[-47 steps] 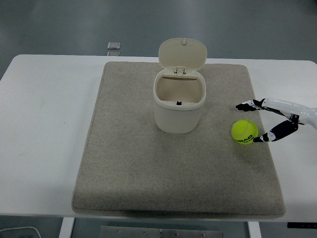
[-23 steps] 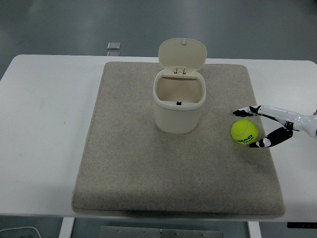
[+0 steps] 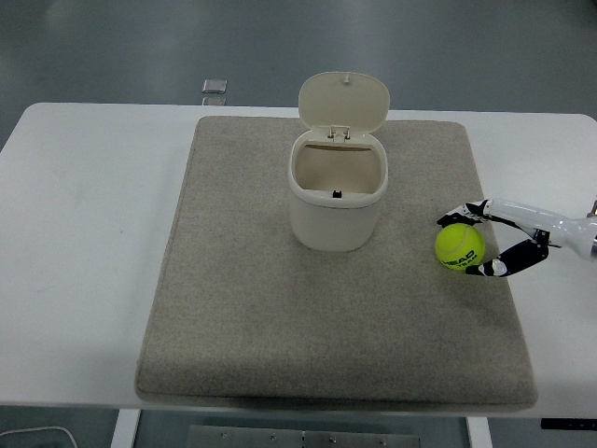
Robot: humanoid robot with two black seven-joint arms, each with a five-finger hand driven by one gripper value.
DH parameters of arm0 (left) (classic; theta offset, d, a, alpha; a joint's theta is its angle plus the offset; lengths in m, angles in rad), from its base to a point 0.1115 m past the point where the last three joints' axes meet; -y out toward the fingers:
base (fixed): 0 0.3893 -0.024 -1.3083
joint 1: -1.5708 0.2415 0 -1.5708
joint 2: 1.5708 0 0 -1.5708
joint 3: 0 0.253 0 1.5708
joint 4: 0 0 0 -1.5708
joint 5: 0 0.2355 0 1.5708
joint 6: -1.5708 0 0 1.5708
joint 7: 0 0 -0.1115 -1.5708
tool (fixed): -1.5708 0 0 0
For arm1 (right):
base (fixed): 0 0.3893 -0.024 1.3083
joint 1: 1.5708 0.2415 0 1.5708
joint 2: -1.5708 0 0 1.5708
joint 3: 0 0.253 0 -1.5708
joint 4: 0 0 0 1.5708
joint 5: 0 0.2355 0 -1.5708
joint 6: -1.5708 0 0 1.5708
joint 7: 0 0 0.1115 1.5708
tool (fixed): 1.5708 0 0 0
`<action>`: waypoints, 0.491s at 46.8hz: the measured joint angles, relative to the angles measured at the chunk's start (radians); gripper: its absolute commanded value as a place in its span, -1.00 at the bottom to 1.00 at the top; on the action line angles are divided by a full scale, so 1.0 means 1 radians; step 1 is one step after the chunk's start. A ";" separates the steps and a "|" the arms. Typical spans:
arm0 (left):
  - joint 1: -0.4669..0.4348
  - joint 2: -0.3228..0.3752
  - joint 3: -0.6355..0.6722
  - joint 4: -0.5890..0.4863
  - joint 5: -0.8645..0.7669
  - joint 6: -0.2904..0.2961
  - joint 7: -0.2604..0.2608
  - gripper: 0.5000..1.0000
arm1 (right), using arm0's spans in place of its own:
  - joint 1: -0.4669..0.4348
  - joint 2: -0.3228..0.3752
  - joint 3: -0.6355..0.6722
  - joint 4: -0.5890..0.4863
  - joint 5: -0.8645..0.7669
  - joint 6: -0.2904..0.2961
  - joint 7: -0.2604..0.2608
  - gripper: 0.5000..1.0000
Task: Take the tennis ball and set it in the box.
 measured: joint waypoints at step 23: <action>0.000 0.000 0.000 0.000 0.000 0.000 0.001 0.97 | -0.002 0.003 0.000 0.001 0.000 0.001 0.002 -0.16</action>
